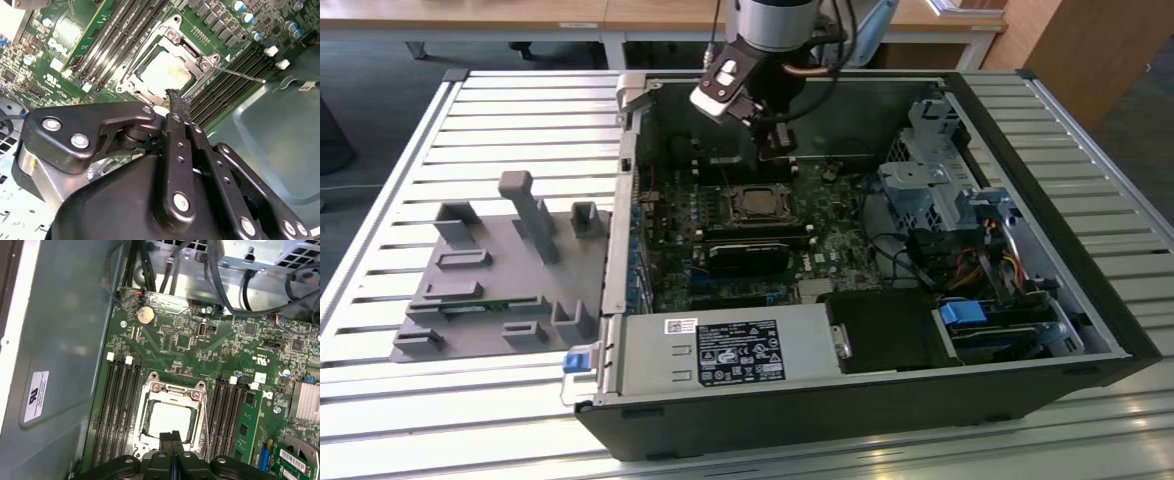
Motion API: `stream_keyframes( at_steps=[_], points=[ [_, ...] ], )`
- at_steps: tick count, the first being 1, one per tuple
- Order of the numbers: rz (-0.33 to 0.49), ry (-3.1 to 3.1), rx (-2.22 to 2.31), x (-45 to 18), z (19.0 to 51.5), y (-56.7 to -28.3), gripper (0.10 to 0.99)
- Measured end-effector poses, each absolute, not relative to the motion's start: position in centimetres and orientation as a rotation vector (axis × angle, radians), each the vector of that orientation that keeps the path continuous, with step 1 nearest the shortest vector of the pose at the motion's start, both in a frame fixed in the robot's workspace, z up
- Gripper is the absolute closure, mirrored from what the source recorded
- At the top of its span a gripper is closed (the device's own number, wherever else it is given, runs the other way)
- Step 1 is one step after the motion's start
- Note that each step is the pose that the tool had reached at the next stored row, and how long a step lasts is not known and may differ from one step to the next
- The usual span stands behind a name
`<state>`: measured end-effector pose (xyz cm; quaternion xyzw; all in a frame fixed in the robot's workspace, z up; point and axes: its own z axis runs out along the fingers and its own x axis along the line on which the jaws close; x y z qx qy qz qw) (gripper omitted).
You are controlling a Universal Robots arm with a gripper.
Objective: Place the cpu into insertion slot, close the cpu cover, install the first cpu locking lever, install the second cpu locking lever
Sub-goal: 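Install the first cpu locking lever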
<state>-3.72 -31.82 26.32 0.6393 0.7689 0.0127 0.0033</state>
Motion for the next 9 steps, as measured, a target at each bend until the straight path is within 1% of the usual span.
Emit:
stream_keyframes(
  at_steps=[9],
  points=[
    [0.039, 2.469, 1.931, -3.71, 26.32, -31.82, 0.980]
  ],
)
